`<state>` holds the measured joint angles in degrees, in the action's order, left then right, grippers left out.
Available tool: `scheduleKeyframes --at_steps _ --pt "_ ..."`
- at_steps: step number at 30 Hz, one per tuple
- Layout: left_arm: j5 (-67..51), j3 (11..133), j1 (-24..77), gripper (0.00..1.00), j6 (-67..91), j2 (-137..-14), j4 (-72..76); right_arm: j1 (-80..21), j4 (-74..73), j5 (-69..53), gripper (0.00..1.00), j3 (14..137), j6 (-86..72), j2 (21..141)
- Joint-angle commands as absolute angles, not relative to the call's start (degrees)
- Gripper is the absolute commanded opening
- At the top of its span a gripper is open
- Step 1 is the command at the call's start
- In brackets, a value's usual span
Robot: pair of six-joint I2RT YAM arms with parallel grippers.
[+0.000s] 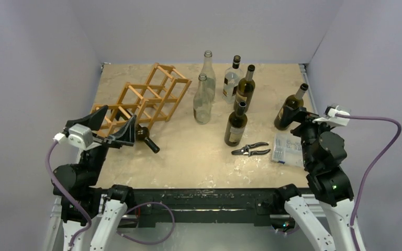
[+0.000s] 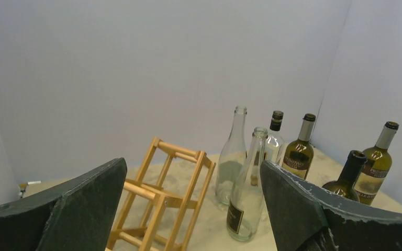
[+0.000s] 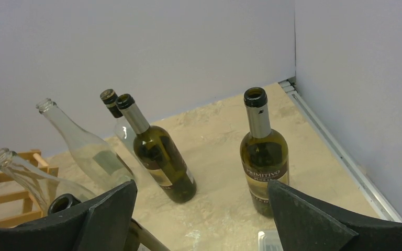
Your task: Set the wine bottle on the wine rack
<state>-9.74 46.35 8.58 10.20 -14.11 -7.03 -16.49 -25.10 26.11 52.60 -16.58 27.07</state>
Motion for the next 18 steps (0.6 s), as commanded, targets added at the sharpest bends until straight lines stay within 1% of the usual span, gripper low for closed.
scheduleKeyframes --at_steps 1,3,5,8,10,11,14,18 --pt "-7.68 48.19 8.09 1.00 14.50 -16.21 -10.06 -16.57 -24.73 23.93 0.99 54.60 -18.65 29.20" --pt "-7.66 47.27 8.09 1.00 14.91 -15.87 -9.48 -16.54 -22.11 20.66 0.99 53.74 -17.78 28.95" --pt "-4.93 47.00 8.11 1.00 17.73 -15.94 -10.23 -16.61 -21.53 17.94 0.99 54.12 -18.32 28.98" --pt "5.37 48.74 8.09 1.00 27.13 -17.15 -15.23 -16.58 -22.20 15.95 0.99 55.29 -18.98 30.24" --pt "13.23 51.30 8.09 1.00 35.40 -18.72 -22.05 -16.60 -23.15 14.50 0.99 56.29 -18.65 31.76" --pt "15.08 52.69 8.09 1.00 37.65 -19.71 -25.16 -16.61 -23.40 13.99 0.99 56.85 -18.65 32.35" --pt "12.61 57.17 8.10 1.00 38.13 -23.83 -32.16 -16.61 -27.07 16.00 0.99 60.30 -23.02 34.33" --pt "4.87 64.22 8.11 1.00 36.80 -29.81 -39.72 -16.61 -31.01 9.03 0.99 65.39 -20.47 38.05"
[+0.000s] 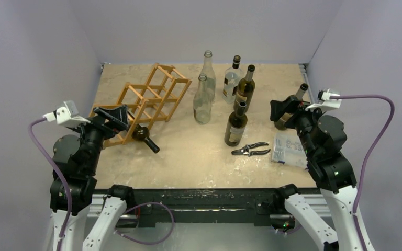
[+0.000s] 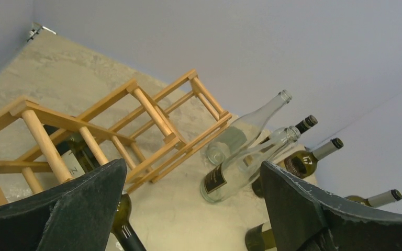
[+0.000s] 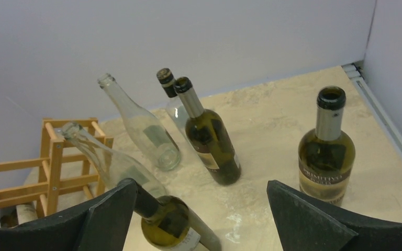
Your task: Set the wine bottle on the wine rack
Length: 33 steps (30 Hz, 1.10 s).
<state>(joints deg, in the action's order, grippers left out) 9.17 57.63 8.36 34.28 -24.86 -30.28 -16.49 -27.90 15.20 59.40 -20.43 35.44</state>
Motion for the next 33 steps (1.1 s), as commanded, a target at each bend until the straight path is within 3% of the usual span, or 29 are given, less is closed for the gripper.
scheduleKeyframes --at_steps 1,9,14,23,27,33 --pt "2.51 64.97 8.09 1.00 35.76 -30.56 -40.44 -16.61 -31.77 7.74 0.99 66.28 -19.95 38.92" --pt "-10.67 61.82 8.09 1.00 33.94 -26.88 -38.82 -16.55 -35.91 -6.43 0.99 73.24 -15.00 47.55" --pt "-14.10 60.73 8.09 1.00 33.26 -25.42 -40.17 -17.14 -38.30 -9.14 0.99 76.45 -14.78 54.13" --pt "-18.46 62.08 8.08 0.98 29.97 -27.25 -43.36 -29.50 -42.83 7.38 0.98 78.90 -18.15 63.41" --pt "-19.17 62.04 8.09 0.97 29.09 -27.41 -44.19 -32.96 -43.88 17.21 0.92 79.12 -19.57 66.41" --pt "-19.43 62.11 8.09 0.96 27.75 -27.38 -45.87 -36.57 -45.70 22.69 0.82 80.73 -20.81 71.86"
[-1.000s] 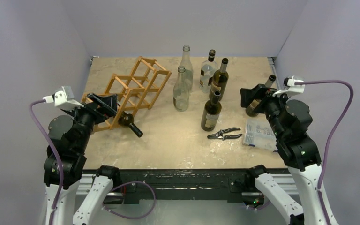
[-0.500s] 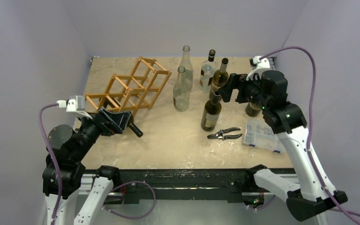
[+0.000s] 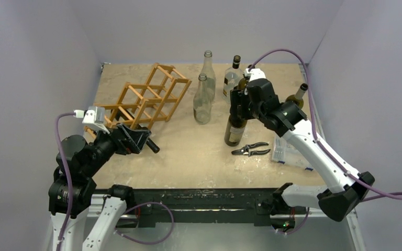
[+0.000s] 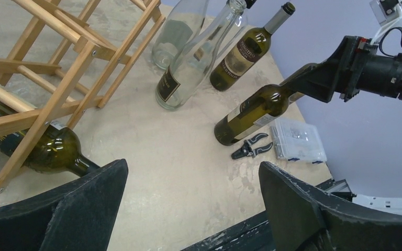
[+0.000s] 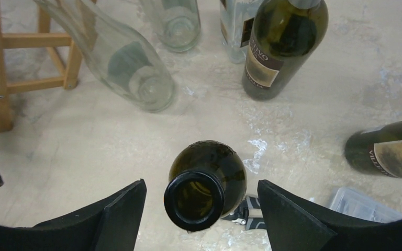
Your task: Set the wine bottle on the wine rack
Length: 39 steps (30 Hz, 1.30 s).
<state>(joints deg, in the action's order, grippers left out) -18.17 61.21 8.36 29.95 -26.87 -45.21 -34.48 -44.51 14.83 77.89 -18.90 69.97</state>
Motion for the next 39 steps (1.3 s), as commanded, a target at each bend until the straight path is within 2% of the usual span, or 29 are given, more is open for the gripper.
scheduleKeyframes --at_steps 1,5,9,18,21,24,33,36,39 --pt "-19.27 62.00 8.09 0.95 27.54 -27.34 -46.16 -37.09 -45.66 23.93 0.81 80.70 -21.13 72.23" --pt "-19.16 61.97 8.09 0.95 26.88 -27.25 -47.46 -37.49 -43.87 25.73 0.77 79.23 -21.94 72.44" --pt "-20.07 61.35 8.09 0.95 26.98 -27.09 -48.04 -37.49 -42.60 24.84 0.67 77.32 -23.25 72.36" --pt "-19.33 60.45 8.09 0.95 25.76 -27.40 -48.98 -37.46 -38.75 19.10 0.19 74.10 -26.78 70.69" --pt "-19.07 60.29 8.09 0.94 26.48 -27.42 -48.67 -37.52 -36.54 15.38 0.00 73.28 -28.85 69.37" --pt "-19.89 59.51 8.09 0.93 27.38 -27.47 -47.96 -37.45 -29.99 9.33 0.00 70.02 -33.69 65.70" --pt "-19.95 57.81 8.09 0.91 28.52 -28.28 -47.48 -37.37 -5.34 6.71 0.00 54.07 -52.51 58.14" --pt "-20.13 57.48 8.09 0.91 29.00 -28.09 -47.52 -37.39 1.53 6.87 0.00 46.93 -58.70 57.04" --pt "-20.33 56.65 8.09 0.90 29.73 -27.80 -47.12 -37.50 14.58 6.11 0.00 35.75 -61.72 54.89"
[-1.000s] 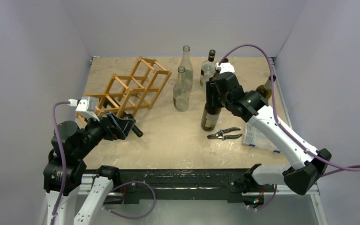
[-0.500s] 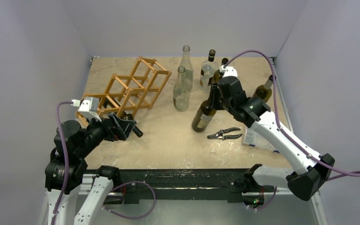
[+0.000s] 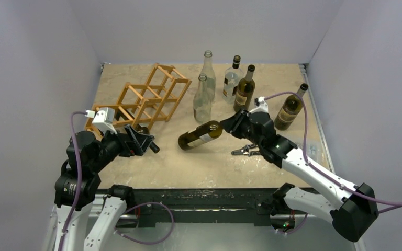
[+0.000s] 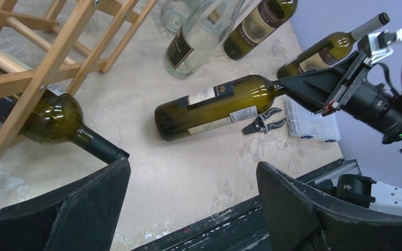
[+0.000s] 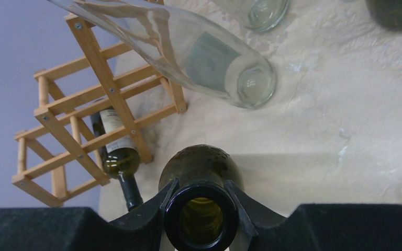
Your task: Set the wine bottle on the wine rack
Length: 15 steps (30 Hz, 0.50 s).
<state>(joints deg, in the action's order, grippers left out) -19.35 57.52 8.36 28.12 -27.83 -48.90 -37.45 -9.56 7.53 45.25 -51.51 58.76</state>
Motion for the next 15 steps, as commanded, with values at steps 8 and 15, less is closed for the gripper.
scheduleKeyframes --at_steps 8,15 --pt "-20.94 55.14 8.09 0.89 30.65 -27.27 -46.71 -37.52 26.37 4.60 0.00 21.05 -50.20 54.09" --pt "-21.36 55.05 8.09 0.88 31.02 -27.66 -45.49 -37.60 26.19 -2.99 0.00 16.38 -41.54 55.64"
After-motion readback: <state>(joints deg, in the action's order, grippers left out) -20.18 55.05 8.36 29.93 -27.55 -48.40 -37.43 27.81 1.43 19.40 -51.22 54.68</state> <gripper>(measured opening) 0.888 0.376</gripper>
